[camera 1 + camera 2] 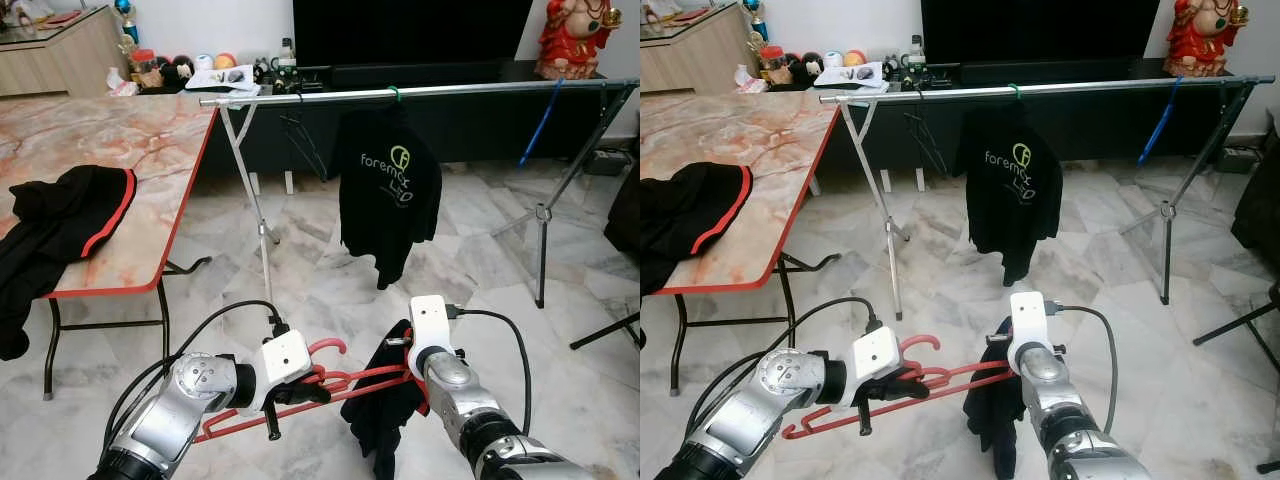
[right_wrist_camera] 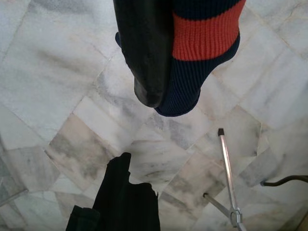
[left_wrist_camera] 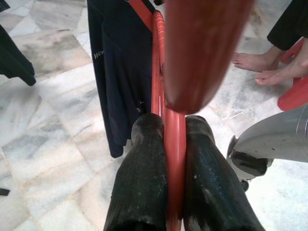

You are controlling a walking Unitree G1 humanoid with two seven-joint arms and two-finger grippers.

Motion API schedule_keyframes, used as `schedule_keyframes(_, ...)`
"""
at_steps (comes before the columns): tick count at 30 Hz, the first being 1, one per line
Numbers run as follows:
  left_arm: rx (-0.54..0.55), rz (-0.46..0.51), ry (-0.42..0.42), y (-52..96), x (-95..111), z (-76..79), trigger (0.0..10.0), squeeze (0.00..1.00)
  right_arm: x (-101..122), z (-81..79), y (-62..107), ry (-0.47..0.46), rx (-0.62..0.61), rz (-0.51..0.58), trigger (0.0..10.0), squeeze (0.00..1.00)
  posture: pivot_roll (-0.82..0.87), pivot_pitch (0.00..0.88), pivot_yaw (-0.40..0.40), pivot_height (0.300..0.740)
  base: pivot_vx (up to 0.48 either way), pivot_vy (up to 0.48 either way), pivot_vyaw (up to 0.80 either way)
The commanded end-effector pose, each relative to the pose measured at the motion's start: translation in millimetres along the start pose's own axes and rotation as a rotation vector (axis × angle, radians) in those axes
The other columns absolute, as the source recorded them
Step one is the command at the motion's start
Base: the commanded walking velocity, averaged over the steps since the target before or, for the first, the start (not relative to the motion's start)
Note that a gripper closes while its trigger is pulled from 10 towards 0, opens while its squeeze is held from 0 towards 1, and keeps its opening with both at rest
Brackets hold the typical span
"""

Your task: Hang hanger

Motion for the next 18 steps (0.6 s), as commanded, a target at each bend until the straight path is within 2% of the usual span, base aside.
schedule_keyframes(1,-0.017,0.011,0.019,2.7,1.6,2.5,10.0,0.0,-4.3,1.4,0.7,-0.013,-0.007,-0.004,10.0,0.0,0.11,0.065,0.034,0.74,0.0,0.0,0.0)
schedule_keyframes(5,-0.073,0.026,0.041,1.7,6.1,10.7,10.0,0.0,-6.7,1.6,1.0,-0.012,-0.01,-0.009,10.0,0.0,0.11,0.064,0.036,0.74,0.0,0.0,0.0)
schedule_keyframes(7,-0.118,-0.006,0.037,1.5,1.9,17.9,10.0,0.0,-8.5,2.3,1.3,-0.021,-0.018,-0.015,10.0,0.0,0.11,0.064,0.037,0.74,0.0,0.0,0.0)
schedule_keyframes(18,-0.052,0.014,0.048,-0.1,4.7,10.0,10.0,0.0,-7.7,-3.7,1.0,-0.026,-0.009,-0.012,10.0,0.0,0.11,0.065,0.037,0.74,0.0,0.0,0.0)
Point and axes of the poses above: a point about 5 cm out from each wrist's last joint towards the gripper, its own y axis pointing back from the gripper into the wrist, its own x axis along the axis of the wrist's last joint, z = x × y, the point moved 4 cm from there along -y, pointing out of the wrist towards the gripper
